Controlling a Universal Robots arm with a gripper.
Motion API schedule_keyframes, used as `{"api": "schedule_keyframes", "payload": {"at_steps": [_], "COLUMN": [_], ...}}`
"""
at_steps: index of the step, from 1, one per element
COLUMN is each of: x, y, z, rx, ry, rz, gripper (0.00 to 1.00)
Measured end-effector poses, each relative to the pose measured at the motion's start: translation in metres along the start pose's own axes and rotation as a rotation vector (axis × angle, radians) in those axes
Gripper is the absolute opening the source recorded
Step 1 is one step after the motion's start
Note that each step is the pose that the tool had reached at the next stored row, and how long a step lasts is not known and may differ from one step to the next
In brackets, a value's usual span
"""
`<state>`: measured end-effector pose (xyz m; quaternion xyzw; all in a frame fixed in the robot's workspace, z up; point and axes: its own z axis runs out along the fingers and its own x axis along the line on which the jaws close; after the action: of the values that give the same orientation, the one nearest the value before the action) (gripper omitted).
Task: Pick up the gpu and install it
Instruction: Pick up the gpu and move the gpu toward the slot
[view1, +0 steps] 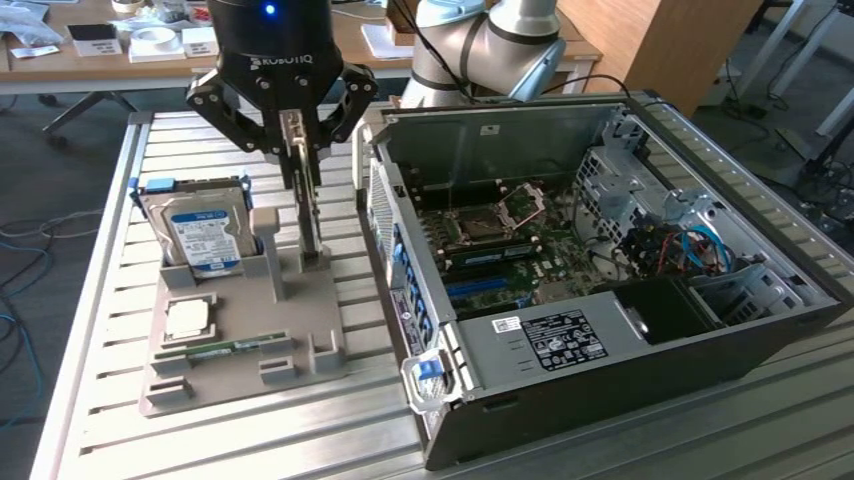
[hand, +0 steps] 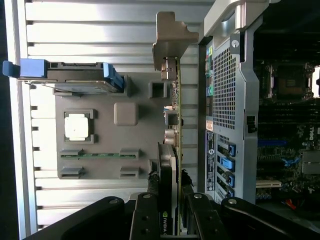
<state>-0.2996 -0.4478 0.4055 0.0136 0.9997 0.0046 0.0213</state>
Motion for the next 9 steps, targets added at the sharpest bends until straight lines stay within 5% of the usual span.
{"api": "schedule_keyframes", "payload": {"at_steps": [9], "x": [-0.0004], "y": [0.0001], "z": [-0.0101], "rx": [0.0], "ry": [-0.0001], "rz": [0.0], "gripper": [0.27]}}
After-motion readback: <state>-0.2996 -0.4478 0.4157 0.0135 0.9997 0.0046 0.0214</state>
